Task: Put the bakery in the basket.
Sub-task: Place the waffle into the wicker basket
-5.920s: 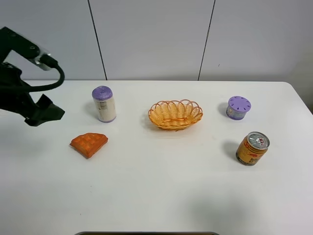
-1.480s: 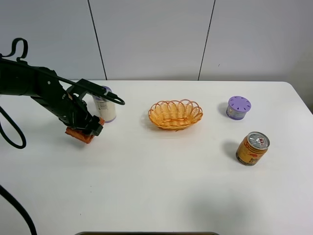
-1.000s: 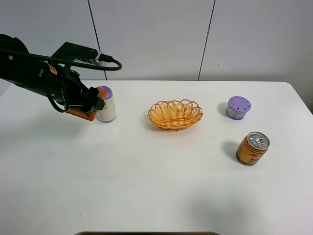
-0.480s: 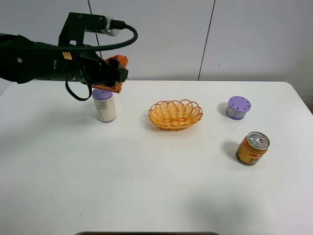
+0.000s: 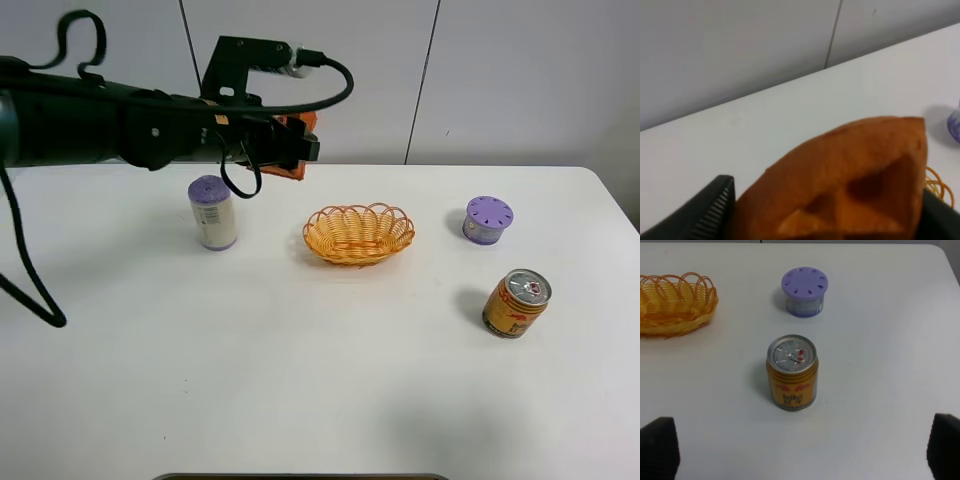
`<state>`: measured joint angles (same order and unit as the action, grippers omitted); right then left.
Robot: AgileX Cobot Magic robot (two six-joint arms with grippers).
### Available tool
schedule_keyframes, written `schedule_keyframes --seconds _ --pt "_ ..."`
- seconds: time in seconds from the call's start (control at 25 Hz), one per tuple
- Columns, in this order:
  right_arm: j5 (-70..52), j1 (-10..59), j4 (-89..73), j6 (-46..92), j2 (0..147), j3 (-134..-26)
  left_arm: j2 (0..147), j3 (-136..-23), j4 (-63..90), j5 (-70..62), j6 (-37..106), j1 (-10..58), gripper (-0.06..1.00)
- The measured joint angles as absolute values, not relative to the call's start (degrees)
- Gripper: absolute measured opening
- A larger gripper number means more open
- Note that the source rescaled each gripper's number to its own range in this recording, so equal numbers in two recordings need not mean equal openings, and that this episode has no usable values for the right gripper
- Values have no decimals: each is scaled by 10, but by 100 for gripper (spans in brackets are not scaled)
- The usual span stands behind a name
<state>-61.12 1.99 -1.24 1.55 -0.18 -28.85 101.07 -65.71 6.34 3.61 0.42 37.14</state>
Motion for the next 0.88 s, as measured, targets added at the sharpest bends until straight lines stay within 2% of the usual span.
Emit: schedule_keyframes --seconds 0.28,0.88 --pt "-611 20 -12 15 -2 -288 1082 -659 63 131 5 394 8" --pt "-611 20 -12 15 -2 -288 1198 -750 62 173 5 441 8"
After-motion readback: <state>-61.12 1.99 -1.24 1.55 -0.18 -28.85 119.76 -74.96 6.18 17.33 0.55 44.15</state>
